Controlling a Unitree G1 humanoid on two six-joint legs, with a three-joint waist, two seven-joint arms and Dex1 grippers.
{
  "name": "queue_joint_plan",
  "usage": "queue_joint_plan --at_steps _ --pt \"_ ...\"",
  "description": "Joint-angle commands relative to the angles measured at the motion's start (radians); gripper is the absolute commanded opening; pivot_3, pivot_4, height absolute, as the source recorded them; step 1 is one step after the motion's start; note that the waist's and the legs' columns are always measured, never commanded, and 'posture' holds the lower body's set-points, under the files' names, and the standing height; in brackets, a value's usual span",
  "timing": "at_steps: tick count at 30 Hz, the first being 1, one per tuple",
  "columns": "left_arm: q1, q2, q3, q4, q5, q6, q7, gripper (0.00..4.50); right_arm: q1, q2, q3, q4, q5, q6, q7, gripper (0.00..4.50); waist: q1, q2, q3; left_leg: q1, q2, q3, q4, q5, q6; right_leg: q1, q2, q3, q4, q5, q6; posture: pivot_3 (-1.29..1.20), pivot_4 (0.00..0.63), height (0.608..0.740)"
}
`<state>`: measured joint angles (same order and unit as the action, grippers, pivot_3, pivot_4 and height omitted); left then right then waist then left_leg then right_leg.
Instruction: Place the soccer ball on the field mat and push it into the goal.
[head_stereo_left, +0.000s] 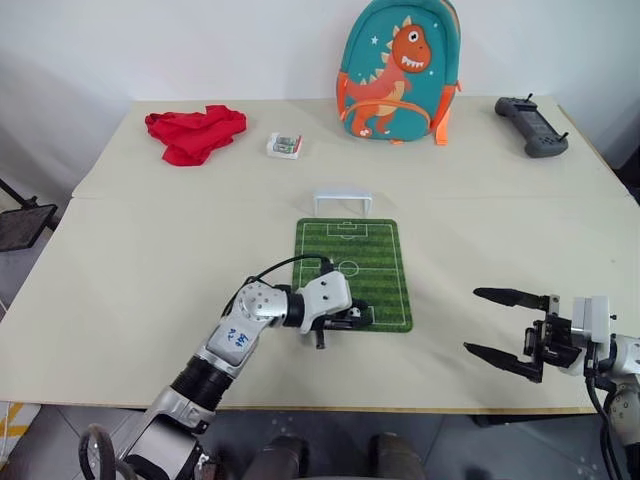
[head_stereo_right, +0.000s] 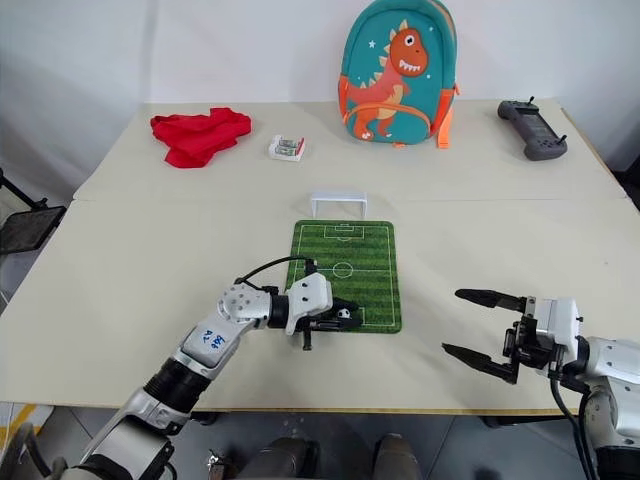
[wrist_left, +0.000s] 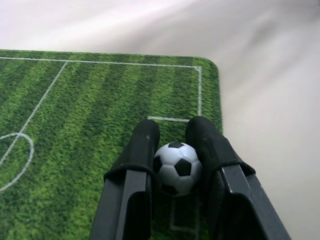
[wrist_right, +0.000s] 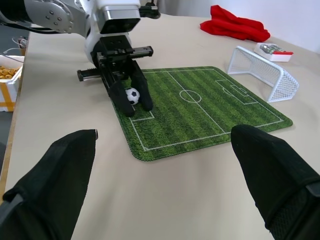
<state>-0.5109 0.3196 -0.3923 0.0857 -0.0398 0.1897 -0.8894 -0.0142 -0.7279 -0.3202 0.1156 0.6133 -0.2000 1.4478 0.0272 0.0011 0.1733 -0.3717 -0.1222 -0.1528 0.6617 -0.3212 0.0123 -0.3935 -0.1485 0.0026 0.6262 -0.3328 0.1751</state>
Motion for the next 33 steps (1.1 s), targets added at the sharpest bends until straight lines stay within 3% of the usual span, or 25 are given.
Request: queue_joint_plan --at_steps 1,7,11,23,27,29,33 --pt "0.009 0.005 0.004 -0.037 0.004 -0.004 0.0 0.87 0.001 0.007 -0.015 -0.026 0.006 -0.013 -0.007 4.5 0.0 0.0 0.0 0.0 0.0 0.0 0.0 0.0 0.0 0.0 0.0 0.0 0.0 0.0 0.0 0.0 0.15 0.74" --pt "0.012 -0.001 0.013 -0.041 0.002 -0.002 0.013 0.87 -0.011 0.008 -0.01 -0.02 0.003 -0.009 -0.002 4.5 0.0 0.0 0.0 0.0 0.0 0.0 0.0 0.0 0.0 0.0 0.0 0.0 0.0 0.0 0.0 0.0 0.15 0.74" --pt "0.013 -0.019 0.02 -0.04 -0.006 -0.078 0.023 2.12 -0.023 0.009 -0.001 -0.016 0.002 -0.001 0.001 4.5 0.0 0.0 0.0 0.0 0.0 0.0 0.0 0.0 0.0 0.0 0.0 0.0 0.0 0.0 0.0 0.0 0.15 0.74" --pt "0.021 -0.02 0.107 -0.089 -0.094 -0.114 0.003 2.12 -0.051 0.015 0.027 0.003 -0.001 0.013 0.009 4.5 -0.002 0.0 0.0 0.0 0.0 0.0 0.0 0.0 0.0 0.0 0.0 0.0 0.0 0.0 0.0 0.0 0.15 0.74" --pt "0.076 0.043 0.179 -0.197 -0.195 -0.065 -0.056 2.12 -0.058 0.014 0.03 0.001 0.005 0.019 0.009 4.5 -0.004 0.0 0.0 0.0 0.001 0.0 0.0 0.0 0.0 0.0 0.0 0.0 0.001 0.0 0.0 0.0 0.15 0.74" --pt "0.134 0.122 0.215 -0.262 -0.238 -0.027 -0.105 2.12 -0.059 0.013 0.027 0.0 0.009 0.018 0.017 4.5 -0.006 0.001 0.0 0.0 0.001 0.0 0.0 0.0 0.0 -0.001 0.0 0.0 0.001 0.0 0.0 0.0 0.15 0.74" --pt "0.247 0.228 0.267 -0.357 -0.316 0.036 -0.15 1.25 -0.061 0.013 0.018 0.0 0.016 0.015 0.03 4.5 -0.004 0.001 0.0 0.001 0.001 0.0 -0.001 0.0 0.0 -0.001 0.001 0.001 0.0 0.0 -0.001 0.0 0.15 0.74"
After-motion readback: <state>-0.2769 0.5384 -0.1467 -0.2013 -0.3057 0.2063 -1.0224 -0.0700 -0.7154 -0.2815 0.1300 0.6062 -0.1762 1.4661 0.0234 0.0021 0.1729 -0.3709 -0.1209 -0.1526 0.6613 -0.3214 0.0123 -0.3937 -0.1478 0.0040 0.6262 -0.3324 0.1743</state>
